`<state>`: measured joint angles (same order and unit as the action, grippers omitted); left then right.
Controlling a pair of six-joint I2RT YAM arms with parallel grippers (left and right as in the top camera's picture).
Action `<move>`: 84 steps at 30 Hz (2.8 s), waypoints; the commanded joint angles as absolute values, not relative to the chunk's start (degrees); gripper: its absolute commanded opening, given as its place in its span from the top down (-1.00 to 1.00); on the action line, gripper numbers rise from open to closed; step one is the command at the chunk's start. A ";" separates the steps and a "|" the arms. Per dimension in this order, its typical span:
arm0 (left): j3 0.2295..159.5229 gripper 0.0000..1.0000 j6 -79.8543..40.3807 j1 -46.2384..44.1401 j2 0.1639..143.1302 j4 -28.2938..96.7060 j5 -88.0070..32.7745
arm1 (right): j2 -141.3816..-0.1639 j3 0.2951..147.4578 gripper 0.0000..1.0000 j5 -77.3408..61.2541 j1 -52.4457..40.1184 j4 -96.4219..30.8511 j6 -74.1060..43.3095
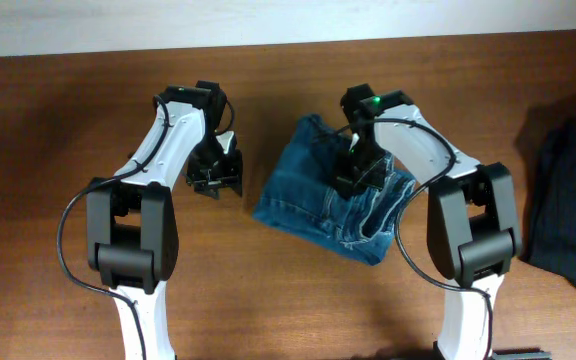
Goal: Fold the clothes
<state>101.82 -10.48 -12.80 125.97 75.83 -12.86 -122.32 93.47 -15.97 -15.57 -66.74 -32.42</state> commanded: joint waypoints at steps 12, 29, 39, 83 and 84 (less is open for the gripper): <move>107.79 0.12 -8.43 -12.97 122.21 79.94 -12.25 | -124.60 92.14 0.85 -28.80 -22.20 -52.42 -28.97; 107.79 0.51 -7.16 -13.37 114.08 80.66 -12.29 | -119.57 115.02 -0.45 -24.32 -16.60 -73.76 -16.71; 107.24 0.99 -6.26 -26.85 114.48 75.66 -11.49 | -118.41 128.95 -0.84 -19.66 -2.48 -89.86 -13.82; 106.87 0.93 -10.68 12.23 139.50 49.93 9.32 | -118.41 128.86 -0.82 -18.35 2.98 -97.34 -7.68; 106.87 0.92 -10.72 13.63 139.50 48.88 9.32 | -118.41 128.86 -0.82 -18.35 2.98 -97.34 -7.68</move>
